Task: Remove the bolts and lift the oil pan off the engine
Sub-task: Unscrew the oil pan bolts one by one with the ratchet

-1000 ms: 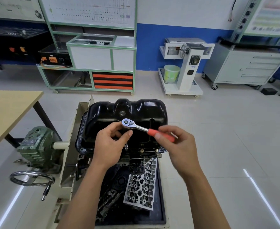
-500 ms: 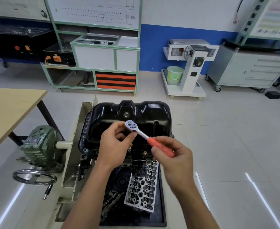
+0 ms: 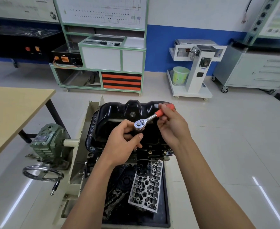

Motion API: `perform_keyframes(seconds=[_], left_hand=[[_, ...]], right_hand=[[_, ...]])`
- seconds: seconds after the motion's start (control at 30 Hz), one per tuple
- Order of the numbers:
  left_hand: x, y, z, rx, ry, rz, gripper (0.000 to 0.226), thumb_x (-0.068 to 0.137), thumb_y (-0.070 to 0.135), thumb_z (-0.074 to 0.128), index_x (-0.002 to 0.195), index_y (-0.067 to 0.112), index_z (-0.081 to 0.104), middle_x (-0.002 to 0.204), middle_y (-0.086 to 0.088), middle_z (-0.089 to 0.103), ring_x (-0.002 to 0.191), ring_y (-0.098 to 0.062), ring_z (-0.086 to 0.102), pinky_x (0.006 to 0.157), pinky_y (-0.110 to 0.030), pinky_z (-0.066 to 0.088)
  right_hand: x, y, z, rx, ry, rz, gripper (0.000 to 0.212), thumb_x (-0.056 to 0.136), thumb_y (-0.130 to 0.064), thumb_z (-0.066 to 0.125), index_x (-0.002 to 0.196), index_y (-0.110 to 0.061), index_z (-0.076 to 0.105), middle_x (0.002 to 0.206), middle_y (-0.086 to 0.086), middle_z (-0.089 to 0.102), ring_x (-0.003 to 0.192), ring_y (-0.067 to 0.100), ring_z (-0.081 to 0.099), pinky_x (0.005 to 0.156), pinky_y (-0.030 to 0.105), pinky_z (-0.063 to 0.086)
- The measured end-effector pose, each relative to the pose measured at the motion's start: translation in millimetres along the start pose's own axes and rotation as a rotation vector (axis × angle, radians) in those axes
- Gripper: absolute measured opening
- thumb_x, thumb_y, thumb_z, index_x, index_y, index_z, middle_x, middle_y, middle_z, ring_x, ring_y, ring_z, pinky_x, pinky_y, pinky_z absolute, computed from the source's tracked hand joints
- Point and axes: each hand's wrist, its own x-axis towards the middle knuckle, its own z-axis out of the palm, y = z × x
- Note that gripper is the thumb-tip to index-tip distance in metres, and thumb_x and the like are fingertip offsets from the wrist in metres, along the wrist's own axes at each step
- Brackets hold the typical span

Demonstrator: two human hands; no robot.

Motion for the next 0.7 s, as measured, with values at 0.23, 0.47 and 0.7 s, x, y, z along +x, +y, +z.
perform_keyframes(seconds=[0.23,0.47,0.7], left_hand=[[1,-5,7,-0.021,0.099,0.028,0.017,0.094,0.005,0.071,0.099,0.017,0.06,0.101,0.0,0.075,0.063,-0.026,0.072,0.063,-0.05,0.061],[2,-8,15,-0.025,0.165,0.056,0.02,0.093,0.005,0.072,0.095,0.022,0.06,0.094,0.003,0.075,0.062,-0.023,0.072,0.061,-0.028,0.059],[0,-6,18,-0.049,0.172,0.036,0.016,0.092,0.003,0.072,0.098,0.014,0.062,0.096,0.0,0.076,0.067,-0.021,0.074,0.063,-0.032,0.062]], right_hand=[[-2,3,-2,0.038,-0.028,0.049,0.005,0.091,-0.007,0.065,0.093,-0.01,0.062,0.075,0.002,0.061,0.048,0.003,0.047,0.047,0.014,0.041],[-86,38,-37,0.038,-0.03,-0.035,0.024,0.078,0.003,0.068,0.087,-0.016,0.056,0.101,0.008,0.072,0.066,0.012,0.061,0.054,0.021,0.051],[-124,77,-27,-0.385,0.081,-0.365,0.035,0.077,0.019,0.071,0.09,-0.001,0.045,0.108,0.008,0.074,0.084,0.013,0.069,0.068,0.023,0.054]])
